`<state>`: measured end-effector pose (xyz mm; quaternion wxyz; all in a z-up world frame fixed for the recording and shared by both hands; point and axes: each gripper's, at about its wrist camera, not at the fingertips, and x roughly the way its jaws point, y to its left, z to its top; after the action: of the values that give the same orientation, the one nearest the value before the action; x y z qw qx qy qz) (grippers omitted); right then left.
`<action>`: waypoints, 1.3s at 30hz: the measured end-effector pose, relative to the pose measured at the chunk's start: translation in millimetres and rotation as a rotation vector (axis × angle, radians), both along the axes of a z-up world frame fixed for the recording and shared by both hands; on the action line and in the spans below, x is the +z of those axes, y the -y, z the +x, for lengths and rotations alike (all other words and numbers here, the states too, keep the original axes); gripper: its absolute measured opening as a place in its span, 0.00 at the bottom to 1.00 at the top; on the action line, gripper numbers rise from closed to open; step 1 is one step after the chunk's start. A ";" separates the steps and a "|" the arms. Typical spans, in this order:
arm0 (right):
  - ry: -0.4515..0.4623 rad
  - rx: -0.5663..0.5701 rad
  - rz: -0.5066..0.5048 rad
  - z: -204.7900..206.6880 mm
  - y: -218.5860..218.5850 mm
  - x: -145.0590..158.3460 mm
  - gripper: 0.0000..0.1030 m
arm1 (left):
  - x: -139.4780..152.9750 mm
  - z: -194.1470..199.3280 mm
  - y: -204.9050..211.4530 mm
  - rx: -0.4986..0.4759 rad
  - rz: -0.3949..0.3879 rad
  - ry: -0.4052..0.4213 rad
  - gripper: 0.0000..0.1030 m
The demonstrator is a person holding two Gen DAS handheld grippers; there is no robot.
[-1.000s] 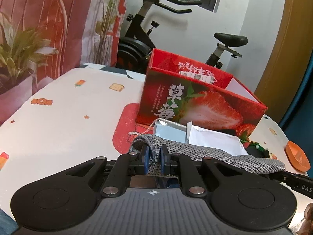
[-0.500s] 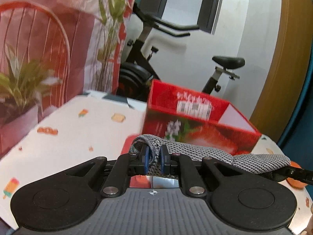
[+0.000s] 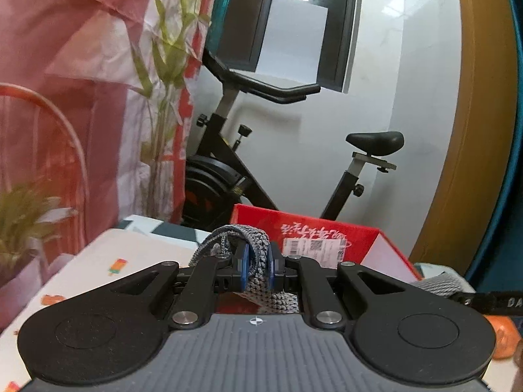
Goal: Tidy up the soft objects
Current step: 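Lift the grey fabric into the red box and open both tools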
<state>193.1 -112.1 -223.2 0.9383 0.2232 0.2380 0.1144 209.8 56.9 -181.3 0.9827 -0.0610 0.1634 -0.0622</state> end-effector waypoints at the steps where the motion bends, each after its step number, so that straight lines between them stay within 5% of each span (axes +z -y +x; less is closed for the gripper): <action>1: 0.001 -0.003 -0.004 6.3 0.4 1.6 0.09 | 1.1 6.0 0.9 -0.001 -0.004 -0.006 0.12; 16: -0.039 -0.060 -0.033 121.9 32.2 14.1 0.09 | 10.6 119.4 18.6 -0.014 0.026 -0.060 0.12; 27: -0.144 -0.065 -0.218 230.5 39.7 2.1 0.09 | -7.6 219.3 40.4 -0.062 0.120 -0.258 0.12; 39: -0.221 0.015 -0.356 274.1 20.6 -19.6 0.09 | -28.9 255.8 52.1 -0.151 0.204 -0.380 0.12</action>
<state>467.2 -132.7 -242.8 0.9302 0.0631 0.3577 0.0525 465.6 4.9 -210.2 0.9279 0.0405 0.3552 -0.1059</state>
